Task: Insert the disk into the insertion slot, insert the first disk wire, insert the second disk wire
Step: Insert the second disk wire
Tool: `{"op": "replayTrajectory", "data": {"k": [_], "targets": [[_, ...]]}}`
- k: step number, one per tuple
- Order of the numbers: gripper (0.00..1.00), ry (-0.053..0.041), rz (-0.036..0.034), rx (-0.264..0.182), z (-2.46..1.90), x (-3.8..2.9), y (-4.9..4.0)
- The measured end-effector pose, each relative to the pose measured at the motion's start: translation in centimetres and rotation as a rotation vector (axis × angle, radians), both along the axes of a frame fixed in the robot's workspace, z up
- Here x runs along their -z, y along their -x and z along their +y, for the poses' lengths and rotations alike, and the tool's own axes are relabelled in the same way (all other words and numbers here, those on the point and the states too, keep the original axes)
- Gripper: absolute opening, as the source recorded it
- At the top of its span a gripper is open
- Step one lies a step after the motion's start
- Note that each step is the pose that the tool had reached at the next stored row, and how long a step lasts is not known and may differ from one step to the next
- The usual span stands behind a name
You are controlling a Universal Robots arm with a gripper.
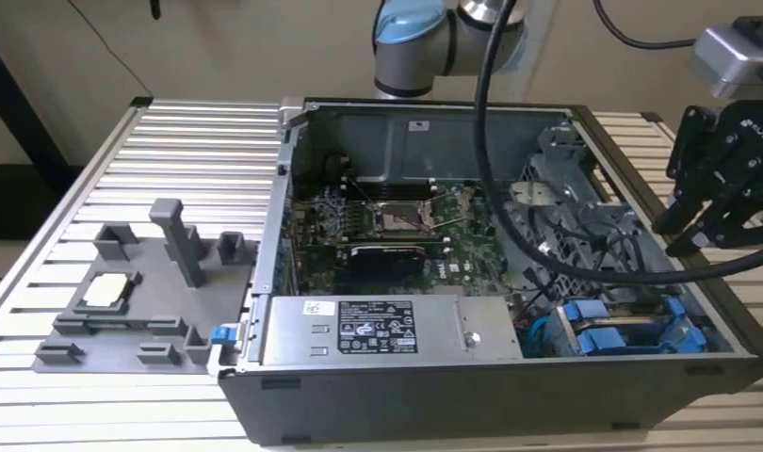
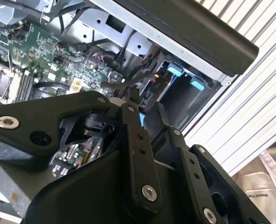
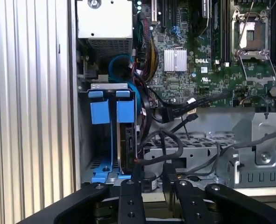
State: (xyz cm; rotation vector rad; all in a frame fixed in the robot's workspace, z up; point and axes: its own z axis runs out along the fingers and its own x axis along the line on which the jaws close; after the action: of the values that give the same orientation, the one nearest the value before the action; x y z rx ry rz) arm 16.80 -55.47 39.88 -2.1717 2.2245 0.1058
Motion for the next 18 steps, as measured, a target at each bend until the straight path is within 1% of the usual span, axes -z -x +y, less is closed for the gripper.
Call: {"op": "replayTrajectory", "data": {"k": [5, 8, 11, 16, 18], "targets": [[0.33, 0.0001, -0.0102, 0.001, 0.33, -0.01, 1.42], [0.33, 0.0, -0.0146, 0.001, 0.48, 0.0, 2.36], [0.33, 0.0, -0.0158, 0.001, 0.49, 0.0, 2.6], [0.33, 0.0, -0.0159, 0.001, 0.49, 0.0, 2.61], [0.33, 0.0001, -0.0161, 0.001, 0.57, 0.01, 2.62]]}}
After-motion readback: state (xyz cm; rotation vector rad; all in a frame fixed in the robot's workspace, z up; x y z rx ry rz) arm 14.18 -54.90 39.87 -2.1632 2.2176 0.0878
